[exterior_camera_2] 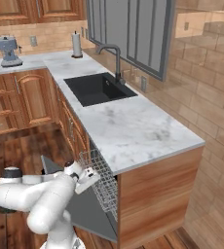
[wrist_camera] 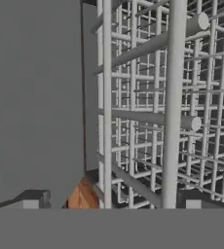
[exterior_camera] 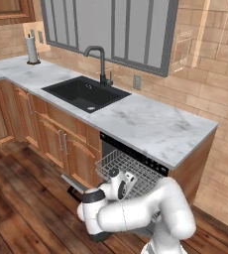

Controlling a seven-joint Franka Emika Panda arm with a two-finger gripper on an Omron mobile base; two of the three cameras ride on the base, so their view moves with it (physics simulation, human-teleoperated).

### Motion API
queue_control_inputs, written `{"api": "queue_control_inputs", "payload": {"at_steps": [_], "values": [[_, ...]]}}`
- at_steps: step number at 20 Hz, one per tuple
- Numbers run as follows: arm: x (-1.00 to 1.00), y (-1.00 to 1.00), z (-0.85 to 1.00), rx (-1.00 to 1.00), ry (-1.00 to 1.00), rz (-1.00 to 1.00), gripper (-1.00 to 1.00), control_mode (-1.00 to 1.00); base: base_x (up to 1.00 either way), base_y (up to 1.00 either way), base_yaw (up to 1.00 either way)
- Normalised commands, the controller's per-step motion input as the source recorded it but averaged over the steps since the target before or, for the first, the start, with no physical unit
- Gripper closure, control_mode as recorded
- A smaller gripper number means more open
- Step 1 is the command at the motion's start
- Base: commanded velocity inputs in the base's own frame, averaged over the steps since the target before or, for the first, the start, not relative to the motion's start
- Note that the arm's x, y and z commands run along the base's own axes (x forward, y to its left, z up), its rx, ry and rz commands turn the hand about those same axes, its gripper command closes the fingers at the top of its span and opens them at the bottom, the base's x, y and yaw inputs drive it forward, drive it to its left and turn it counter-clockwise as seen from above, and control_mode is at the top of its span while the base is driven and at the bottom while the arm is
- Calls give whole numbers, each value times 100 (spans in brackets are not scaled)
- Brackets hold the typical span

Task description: Open the dishwasher door and pull out the top rack.

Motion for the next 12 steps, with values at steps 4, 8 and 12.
{"api": "queue_control_inputs", "payload": {"at_steps": [4,8,12], "values": [[-86,67,-86,-1,1,0,-100,-100,0,0,0],[-42,49,-55,2,14,0,-100,-100,0,0,0],[-22,39,-41,6,21,0,-100,-100,0,0,0]]}}
